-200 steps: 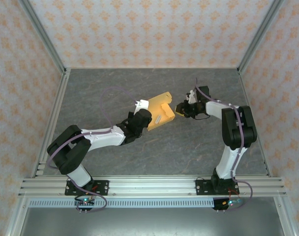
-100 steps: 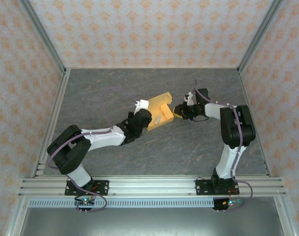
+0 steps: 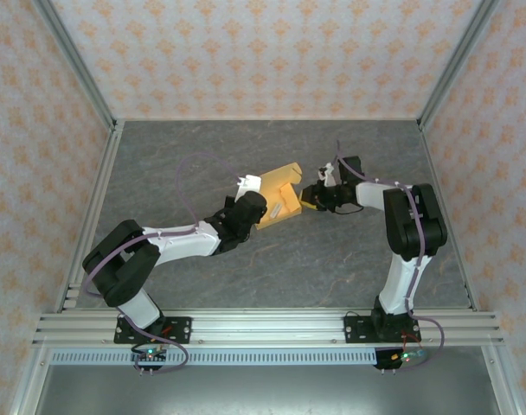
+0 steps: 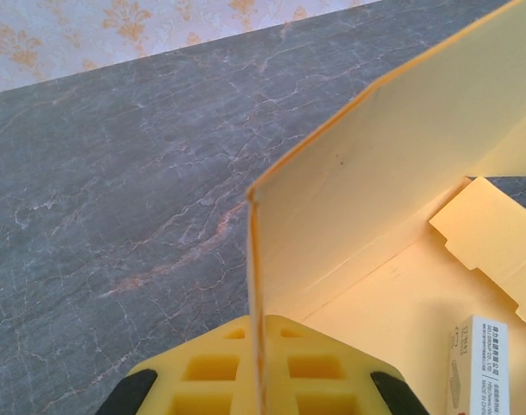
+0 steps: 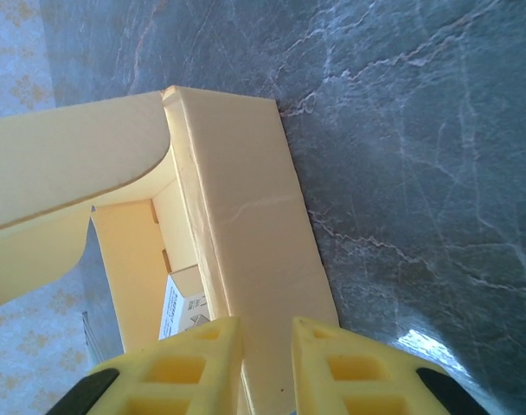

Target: Fold the paper box

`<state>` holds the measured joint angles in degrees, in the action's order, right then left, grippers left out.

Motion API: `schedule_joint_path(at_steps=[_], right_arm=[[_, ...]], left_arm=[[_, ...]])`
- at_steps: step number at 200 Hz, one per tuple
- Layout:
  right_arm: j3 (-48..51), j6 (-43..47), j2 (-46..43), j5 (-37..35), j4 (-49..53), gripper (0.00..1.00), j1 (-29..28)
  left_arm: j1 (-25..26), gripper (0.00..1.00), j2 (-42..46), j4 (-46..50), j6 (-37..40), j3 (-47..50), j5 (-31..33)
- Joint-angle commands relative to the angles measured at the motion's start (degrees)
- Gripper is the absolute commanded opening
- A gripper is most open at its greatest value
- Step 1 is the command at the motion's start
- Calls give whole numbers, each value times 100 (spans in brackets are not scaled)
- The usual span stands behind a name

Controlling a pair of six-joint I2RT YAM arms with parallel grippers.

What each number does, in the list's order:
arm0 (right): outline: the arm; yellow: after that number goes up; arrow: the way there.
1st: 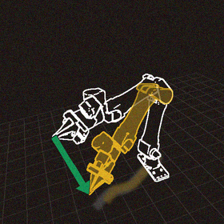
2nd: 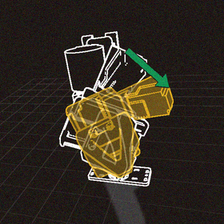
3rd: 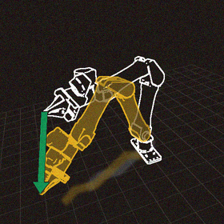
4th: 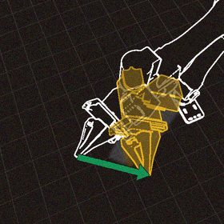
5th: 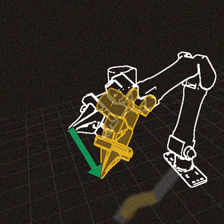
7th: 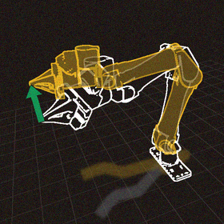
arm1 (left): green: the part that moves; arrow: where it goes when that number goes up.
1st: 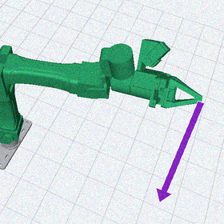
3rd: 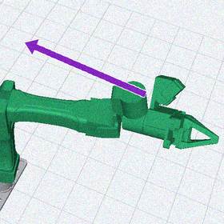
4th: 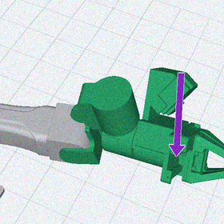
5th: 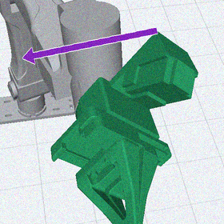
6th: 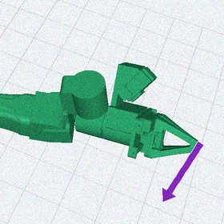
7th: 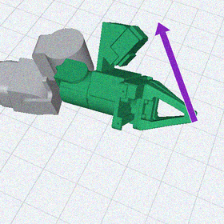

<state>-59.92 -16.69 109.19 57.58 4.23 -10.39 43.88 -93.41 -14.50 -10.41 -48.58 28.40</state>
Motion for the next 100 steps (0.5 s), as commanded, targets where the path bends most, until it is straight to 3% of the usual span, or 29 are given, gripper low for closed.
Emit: schedule_joint_path(at_steps=[1, 100], right_arm=[[-107, 286, 153, -139, 377, 22, -189], [-167, 299, 252, -89, 390, 27, -314]], left_arm=[[42, 0, 173, 60, -30, -15, 16], [42, 0, 178, 86, -53, -13, 25]])
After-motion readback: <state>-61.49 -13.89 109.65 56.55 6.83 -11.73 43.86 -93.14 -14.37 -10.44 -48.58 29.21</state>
